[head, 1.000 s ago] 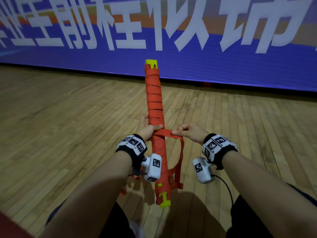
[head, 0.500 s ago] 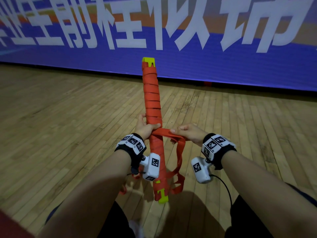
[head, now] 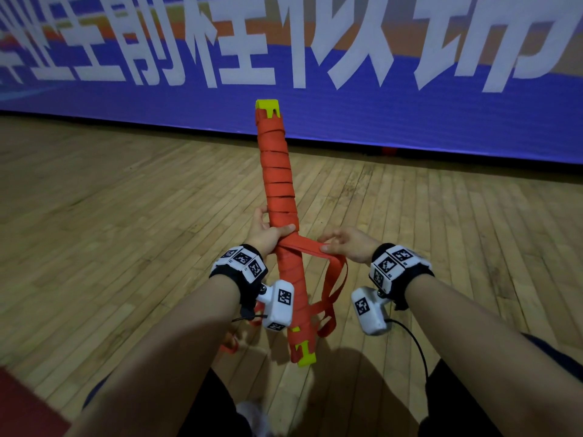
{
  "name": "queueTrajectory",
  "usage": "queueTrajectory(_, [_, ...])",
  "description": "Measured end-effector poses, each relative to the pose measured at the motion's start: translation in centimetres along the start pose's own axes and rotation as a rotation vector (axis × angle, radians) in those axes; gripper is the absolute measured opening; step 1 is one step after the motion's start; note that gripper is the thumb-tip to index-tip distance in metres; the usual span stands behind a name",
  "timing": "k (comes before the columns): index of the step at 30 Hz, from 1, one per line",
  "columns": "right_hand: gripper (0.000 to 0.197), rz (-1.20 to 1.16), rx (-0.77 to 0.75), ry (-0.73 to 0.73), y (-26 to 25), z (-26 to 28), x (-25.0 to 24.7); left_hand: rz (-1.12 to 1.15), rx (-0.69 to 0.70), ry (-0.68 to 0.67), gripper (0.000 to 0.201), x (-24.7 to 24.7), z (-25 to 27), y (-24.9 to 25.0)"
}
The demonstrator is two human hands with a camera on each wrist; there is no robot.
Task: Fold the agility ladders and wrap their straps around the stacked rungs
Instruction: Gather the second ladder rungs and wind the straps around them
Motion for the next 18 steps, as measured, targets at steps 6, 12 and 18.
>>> queueTrajectory(6, [0.012,0.095,0.033,-0.041,0.3,-0.2,-0.1,0.023,-0.010,-0.106,0.061,0.1,0.2,0.0])
queueTrajectory(12, [0.023,0.139,0.008,-0.023,0.2,-0.5,0.3,0.092,-0.020,-0.275,0.049,1.4,0.9,0.5])
queueTrajectory(18, [0.022,0.058,-0.022,0.010,-0.1,-0.4,0.5,0.075,-0.004,-0.262,0.038,2.7,1.4,0.7])
Point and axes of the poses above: each hand's wrist, its own z-axis away from the middle knuckle, its own x-axis out of the palm, y = z × x, the point moved 2 cm from there along -z, towards the middle knuckle, and after that the axes turned 14 degrees about -z, right-handed, at the moved point
